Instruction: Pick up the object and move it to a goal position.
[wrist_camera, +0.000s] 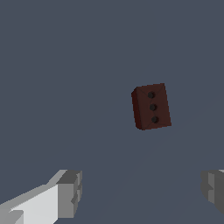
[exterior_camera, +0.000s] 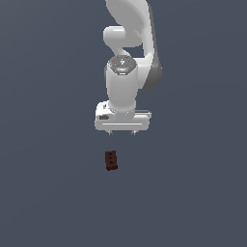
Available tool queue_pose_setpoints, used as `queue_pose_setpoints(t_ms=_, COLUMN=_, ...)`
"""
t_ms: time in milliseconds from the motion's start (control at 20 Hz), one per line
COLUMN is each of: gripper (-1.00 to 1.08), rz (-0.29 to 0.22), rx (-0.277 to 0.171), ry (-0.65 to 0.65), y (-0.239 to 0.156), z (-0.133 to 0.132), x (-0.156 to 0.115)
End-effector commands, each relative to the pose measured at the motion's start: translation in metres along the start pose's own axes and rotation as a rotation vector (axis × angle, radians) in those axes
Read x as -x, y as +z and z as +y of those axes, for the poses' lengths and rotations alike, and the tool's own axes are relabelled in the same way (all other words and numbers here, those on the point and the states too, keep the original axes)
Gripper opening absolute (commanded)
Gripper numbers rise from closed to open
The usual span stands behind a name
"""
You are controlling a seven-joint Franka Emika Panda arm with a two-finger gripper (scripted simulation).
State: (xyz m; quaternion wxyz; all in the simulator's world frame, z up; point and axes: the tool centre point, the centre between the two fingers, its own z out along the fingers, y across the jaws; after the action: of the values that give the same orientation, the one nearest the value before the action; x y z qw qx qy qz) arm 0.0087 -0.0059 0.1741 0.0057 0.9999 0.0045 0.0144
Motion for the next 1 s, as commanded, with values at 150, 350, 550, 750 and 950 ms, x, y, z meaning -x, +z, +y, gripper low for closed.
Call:
queue_pose_setpoints(t_ms=150, gripper=1.0, rz=0.007, rx=0.003, ry=-0.01, y=-0.002, z=0.0, x=-0.002)
queue_pose_setpoints(t_ms=350, gripper=1.0, rz=0.005, rx=0.003, ry=-0.017, y=0.002, z=0.002, x=-0.005)
queue_pose_setpoints(t_ms=550, gripper=1.0, rz=0.001, rx=0.002, ry=-0.032, y=0.012, z=0.007, x=-0.013)
queue_pose_setpoints(t_ms=750, gripper=1.0, rz=-0.005, rx=0.0, ry=-0.055, y=0.028, z=0.016, x=-0.024)
queue_pose_setpoints(t_ms=950, gripper=1.0, rz=-0.013, rx=-0.003, ry=-0.085, y=0.051, z=0.028, x=-0.036)
